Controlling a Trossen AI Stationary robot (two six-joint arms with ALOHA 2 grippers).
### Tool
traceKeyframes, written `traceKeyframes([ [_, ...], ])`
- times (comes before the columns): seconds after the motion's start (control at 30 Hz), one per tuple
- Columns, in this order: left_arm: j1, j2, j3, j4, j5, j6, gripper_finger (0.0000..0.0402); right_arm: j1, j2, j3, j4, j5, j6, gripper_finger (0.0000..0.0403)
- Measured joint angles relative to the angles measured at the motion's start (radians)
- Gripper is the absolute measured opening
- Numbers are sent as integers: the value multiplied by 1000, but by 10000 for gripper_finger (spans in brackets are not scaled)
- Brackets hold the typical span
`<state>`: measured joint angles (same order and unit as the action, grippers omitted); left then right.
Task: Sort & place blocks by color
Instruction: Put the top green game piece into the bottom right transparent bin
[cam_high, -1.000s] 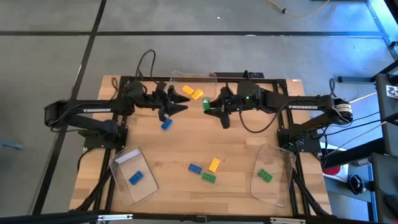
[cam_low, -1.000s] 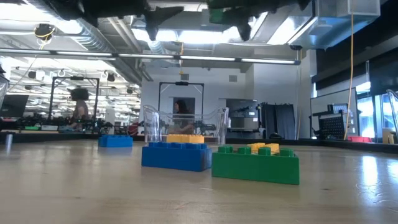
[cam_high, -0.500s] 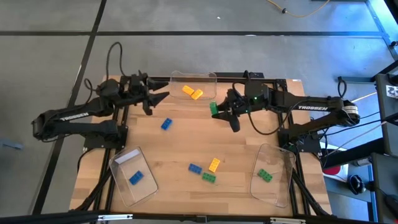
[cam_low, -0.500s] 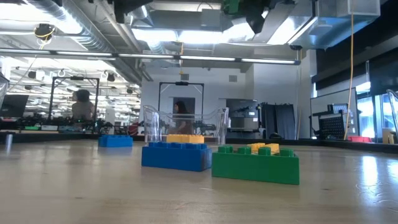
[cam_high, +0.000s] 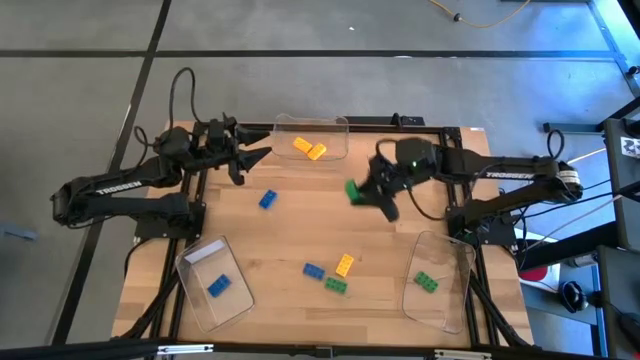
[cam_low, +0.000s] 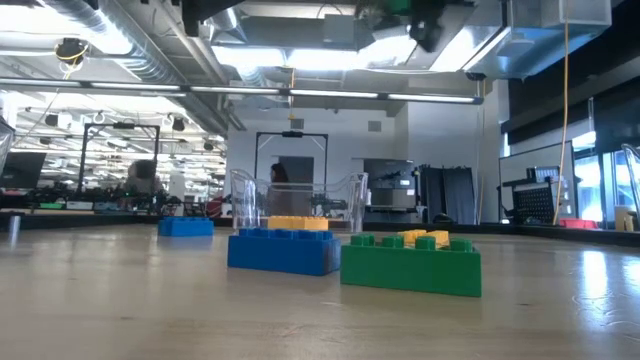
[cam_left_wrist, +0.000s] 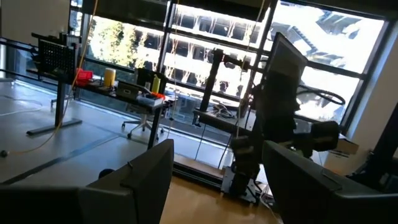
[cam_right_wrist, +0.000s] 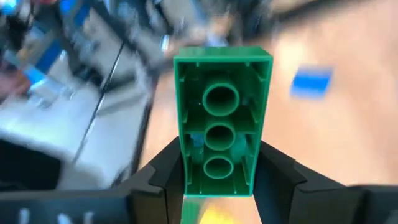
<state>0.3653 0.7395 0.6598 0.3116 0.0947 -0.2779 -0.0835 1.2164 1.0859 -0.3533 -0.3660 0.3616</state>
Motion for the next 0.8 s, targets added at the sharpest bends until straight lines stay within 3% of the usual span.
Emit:
traceKeyframes([
  [0.3, 1, 0, 0, 1, -2, 1, 237, 289, -51, -7, -546, 8, 292, 138],
  [0.57, 1, 0, 0, 2, -1, 1, 237, 602, -54, -63, -693, 9, 620, 138],
  [0.8, 1, 0, 0, 1, -1, 1, 237, 770, -93, -191, -728, -5, 829, 138],
])
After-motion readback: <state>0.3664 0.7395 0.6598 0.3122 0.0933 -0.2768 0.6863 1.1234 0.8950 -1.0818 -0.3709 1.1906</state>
